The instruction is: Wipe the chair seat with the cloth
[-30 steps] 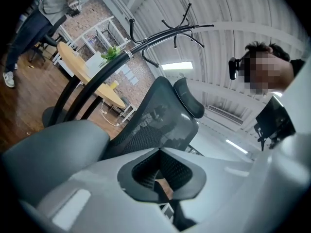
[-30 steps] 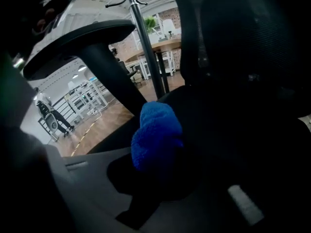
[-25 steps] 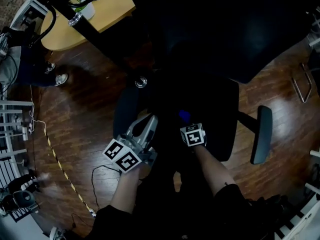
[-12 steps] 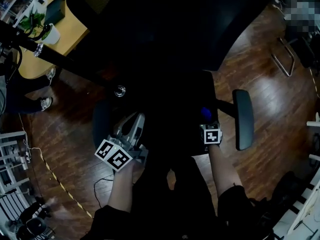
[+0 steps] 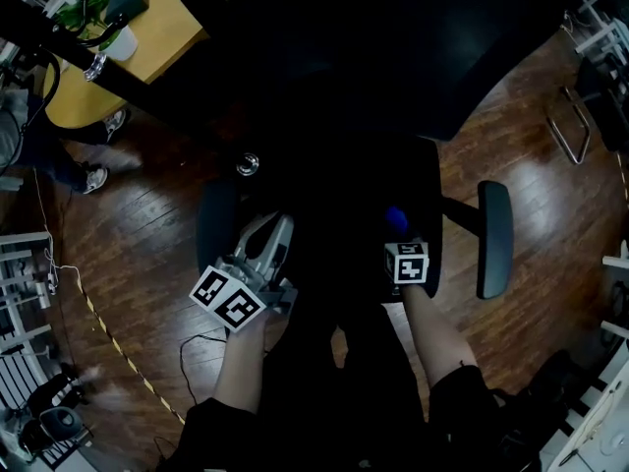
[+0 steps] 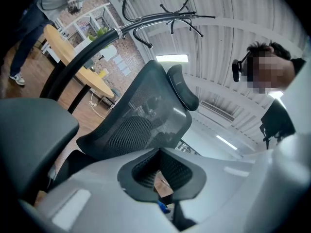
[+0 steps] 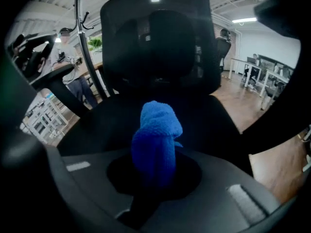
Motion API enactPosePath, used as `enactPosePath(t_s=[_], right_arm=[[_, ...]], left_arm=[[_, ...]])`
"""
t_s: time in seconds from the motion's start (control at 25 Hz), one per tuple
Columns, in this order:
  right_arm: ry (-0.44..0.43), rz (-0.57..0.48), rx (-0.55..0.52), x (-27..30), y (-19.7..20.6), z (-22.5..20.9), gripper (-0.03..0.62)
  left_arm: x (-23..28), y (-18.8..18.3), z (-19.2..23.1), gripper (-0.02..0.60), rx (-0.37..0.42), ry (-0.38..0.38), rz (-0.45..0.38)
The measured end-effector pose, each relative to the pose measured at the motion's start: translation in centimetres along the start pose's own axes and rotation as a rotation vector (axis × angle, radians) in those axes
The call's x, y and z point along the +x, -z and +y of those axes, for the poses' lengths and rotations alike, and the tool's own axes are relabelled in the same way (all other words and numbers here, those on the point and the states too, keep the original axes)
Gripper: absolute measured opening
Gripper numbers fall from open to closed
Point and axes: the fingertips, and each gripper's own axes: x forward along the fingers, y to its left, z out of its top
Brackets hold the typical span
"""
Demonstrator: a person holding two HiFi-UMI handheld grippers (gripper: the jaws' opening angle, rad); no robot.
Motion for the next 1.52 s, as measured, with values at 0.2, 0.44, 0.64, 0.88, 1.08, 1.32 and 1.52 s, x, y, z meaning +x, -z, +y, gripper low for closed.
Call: enactPosePath(t_s=[0.2, 0.44, 0.64, 0.88, 1.08, 1.32, 1.52], right_arm=[[-0.262, 0.058, -0.079, 2.8, 0.6, 14.9, 0.037], [-0.464, 0.107, -0.211, 4.0, 2.4, 28.8, 0.037], [-0.481, 0.095, -0.268, 3.9, 2.9, 29.8, 0.037], [-0.402, 0.090, -0.257, 2.8, 4.4, 24.8, 0.037], [-0.272, 0.112, -0.183, 1.8, 6.1, 15.8, 0.037], [-0.068, 0.131, -0.097, -2.3, 7.8, 3.8, 0.037], [0.052, 0.094, 0.011, -5.4, 8.1, -3.0, 0.037]], left_arm=[[-2.7, -1.1, 0.4, -0.008, -0.001, -0.034, -0.036], [-5.9, -2.6, 1.9, -0.009, 0.006, -0.084, -0.084], [-7.3, -2.8, 2.7, -0.008, -0.002, -0.106, -0.106], [-6.0, -2.4, 1.9, -0.008, 0.007, -0.083, -0.071], [-2.9, -1.6, 1.4, -0.008, 0.008, -0.027, -0.020], [1.7, 0.7, -1.2, -0.008, 0.001, 0.060, 0.051], [4.5, 2.4, -3.0, -0.008, -0.002, 0.109, 0.090]])
